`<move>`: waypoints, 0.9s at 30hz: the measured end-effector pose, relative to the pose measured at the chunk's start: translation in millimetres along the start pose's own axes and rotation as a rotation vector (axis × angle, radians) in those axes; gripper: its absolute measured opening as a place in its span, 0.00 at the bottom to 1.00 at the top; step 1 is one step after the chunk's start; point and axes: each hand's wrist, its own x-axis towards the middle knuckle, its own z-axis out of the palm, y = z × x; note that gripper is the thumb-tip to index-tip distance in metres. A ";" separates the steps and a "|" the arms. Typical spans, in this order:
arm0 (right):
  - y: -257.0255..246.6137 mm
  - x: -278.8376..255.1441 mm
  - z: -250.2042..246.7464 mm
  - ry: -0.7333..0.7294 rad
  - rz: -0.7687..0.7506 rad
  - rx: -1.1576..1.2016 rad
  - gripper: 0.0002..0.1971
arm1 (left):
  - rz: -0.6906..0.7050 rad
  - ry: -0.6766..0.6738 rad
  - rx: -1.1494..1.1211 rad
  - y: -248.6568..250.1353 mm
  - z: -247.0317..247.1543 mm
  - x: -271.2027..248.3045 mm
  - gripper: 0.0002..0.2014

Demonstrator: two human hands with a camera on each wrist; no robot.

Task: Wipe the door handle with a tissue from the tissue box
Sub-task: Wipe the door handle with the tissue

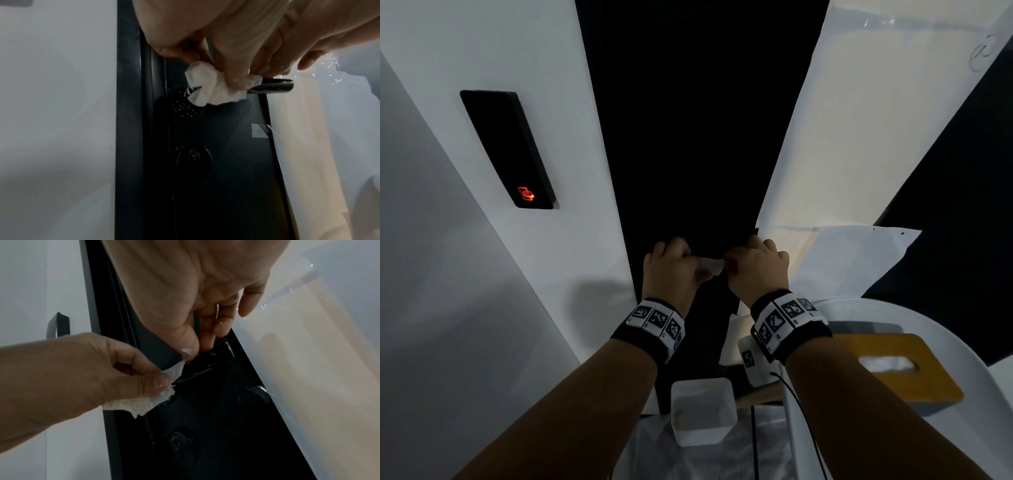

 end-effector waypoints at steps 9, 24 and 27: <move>6.4 1.1 -1.5 -0.015 -0.054 -0.012 0.17 | 0.060 0.002 -0.050 -15.9 9.5 -5.7 0.09; 1.6 3.9 -3.3 -0.090 -0.057 -0.020 0.13 | 0.000 -0.049 -0.147 -11.2 5.4 -15.1 0.07; 2.0 3.8 -2.1 -0.089 -0.058 -0.009 0.13 | -0.067 0.044 -0.218 -17.9 1.5 -22.5 0.09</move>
